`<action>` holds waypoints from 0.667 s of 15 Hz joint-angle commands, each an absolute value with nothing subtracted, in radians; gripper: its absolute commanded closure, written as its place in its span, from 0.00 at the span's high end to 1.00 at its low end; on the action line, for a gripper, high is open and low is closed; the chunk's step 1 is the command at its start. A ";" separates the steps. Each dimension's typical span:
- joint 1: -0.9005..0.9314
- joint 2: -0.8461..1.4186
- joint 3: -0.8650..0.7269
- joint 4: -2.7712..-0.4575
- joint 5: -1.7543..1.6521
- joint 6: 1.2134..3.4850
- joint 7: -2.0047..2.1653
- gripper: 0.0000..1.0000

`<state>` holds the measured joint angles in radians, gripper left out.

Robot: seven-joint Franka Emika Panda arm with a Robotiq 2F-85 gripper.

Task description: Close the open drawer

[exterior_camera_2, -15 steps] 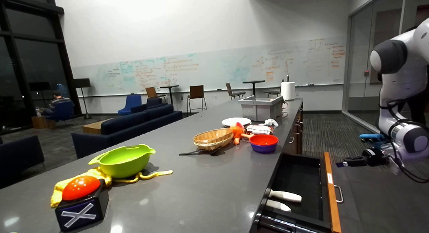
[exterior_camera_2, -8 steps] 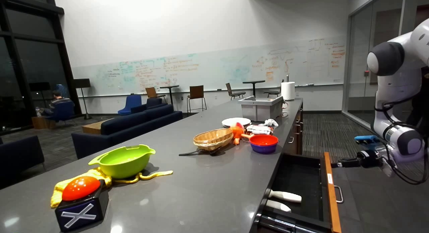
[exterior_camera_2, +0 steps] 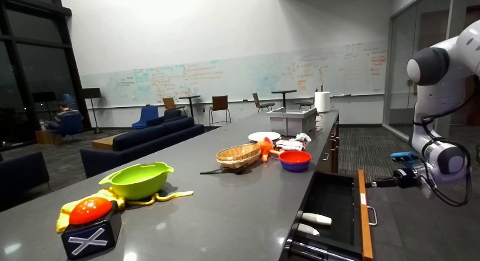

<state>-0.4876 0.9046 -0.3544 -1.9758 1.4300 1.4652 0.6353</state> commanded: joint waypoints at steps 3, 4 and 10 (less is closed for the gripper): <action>-0.456 0.909 -0.323 -1.971 1.493 1.452 0.680 0.00; -0.453 0.910 -0.315 -1.969 1.504 1.450 0.685 0.00; -0.433 0.916 -0.272 -1.959 1.578 1.443 0.719 0.00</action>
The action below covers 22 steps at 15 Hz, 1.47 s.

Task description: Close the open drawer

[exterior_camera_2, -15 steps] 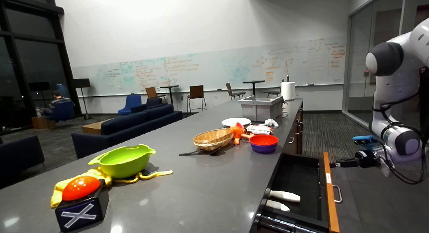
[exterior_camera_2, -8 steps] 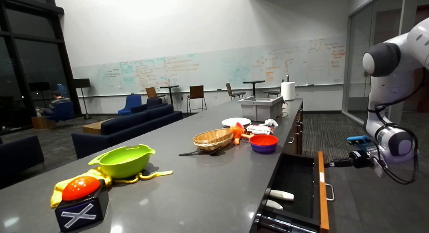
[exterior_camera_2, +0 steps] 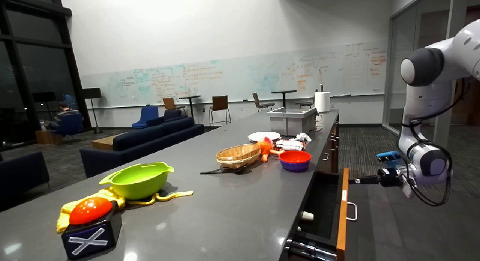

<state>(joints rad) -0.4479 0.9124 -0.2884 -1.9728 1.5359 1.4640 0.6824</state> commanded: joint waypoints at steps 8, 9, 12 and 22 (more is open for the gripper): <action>-0.379 0.957 -0.201 -1.933 1.668 1.455 0.748 0.00; -0.372 0.964 -0.193 -1.929 1.677 1.455 0.751 0.00; -0.352 0.989 -0.164 -1.907 1.719 1.458 0.768 0.00; -0.310 0.996 -0.136 -1.869 1.737 1.440 0.799 0.00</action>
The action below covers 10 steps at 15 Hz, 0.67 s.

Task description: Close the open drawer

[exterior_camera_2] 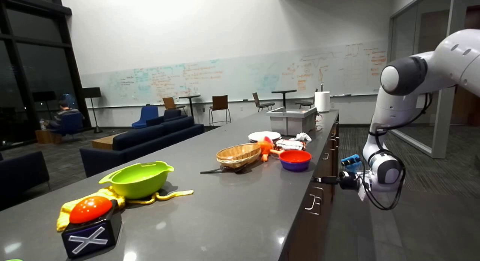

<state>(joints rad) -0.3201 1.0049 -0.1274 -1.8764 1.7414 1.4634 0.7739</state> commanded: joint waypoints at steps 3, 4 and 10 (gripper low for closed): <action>-0.327 0.963 -0.166 -1.892 1.700 1.414 0.808 0.27; -0.312 1.006 -0.151 -1.869 1.732 1.443 0.779 0.07; -0.316 1.005 -0.168 -1.868 1.722 1.441 0.781 0.27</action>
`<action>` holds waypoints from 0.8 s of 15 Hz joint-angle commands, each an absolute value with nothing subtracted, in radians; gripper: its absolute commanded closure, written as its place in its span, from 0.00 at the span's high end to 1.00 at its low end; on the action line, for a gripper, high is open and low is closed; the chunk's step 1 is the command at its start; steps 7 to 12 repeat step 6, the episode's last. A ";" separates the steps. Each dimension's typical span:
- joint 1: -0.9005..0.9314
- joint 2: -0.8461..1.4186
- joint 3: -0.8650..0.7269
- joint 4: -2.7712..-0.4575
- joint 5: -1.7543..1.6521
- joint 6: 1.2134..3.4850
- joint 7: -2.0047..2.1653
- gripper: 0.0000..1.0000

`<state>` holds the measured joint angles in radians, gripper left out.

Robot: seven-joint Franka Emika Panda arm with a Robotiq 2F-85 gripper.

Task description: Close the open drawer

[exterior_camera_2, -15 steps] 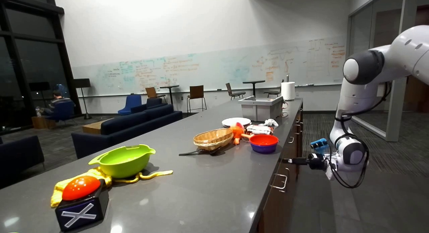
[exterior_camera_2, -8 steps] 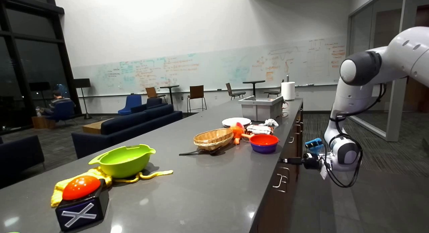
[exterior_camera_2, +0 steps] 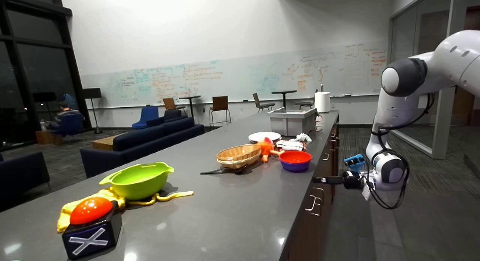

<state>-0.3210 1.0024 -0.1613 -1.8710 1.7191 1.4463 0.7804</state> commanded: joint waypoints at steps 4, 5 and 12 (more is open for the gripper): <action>-0.320 1.002 -0.171 -1.869 1.717 1.422 0.784 0.27; -0.320 1.000 -0.171 -1.869 1.716 1.421 0.785 0.27; -0.320 0.999 -0.171 -1.869 1.716 1.420 0.786 0.27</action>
